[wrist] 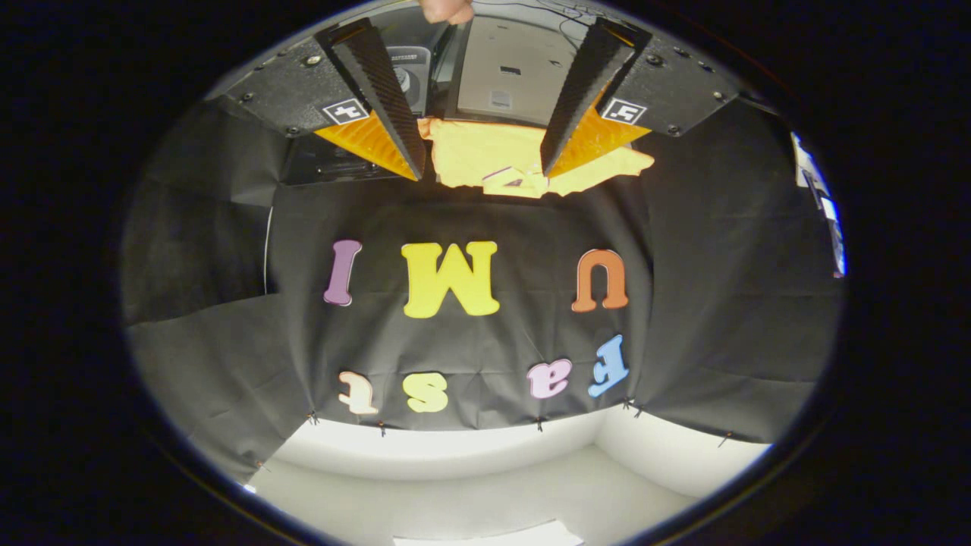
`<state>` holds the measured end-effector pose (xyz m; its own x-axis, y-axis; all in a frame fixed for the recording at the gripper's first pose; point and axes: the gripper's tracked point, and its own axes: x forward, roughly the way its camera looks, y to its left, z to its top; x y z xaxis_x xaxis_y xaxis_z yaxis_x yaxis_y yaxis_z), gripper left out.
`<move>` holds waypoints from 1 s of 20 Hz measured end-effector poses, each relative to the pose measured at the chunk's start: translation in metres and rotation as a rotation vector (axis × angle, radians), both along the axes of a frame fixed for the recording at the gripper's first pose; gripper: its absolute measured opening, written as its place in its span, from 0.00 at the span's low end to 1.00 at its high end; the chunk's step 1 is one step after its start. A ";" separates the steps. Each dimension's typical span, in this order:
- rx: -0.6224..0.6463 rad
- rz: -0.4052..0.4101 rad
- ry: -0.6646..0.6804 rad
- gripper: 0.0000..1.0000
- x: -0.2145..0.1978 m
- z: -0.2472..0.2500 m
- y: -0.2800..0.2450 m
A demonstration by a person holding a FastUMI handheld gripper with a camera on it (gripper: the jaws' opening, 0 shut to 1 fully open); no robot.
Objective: Put the clothes into the washing machine and then close the washing machine lid.
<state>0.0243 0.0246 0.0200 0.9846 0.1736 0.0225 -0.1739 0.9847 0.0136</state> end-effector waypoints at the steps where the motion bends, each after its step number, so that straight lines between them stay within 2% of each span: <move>1: 0.002 0.000 0.000 0.96 0.003 0.003 0.002; 7: 0.026 -0.039 -0.018 0.96 0.026 0.023 0.017; 10: 0.021 -0.009 -0.019 0.96 0.036 0.031 0.044; 15: 0.028 -0.015 -0.002 0.96 0.055 0.042 0.081; 20: 0.039 0.045 0.048 0.96 0.083 0.052 0.111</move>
<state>0.1073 0.1358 0.0720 0.9759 0.2177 -0.0165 -0.2164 0.9744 0.0615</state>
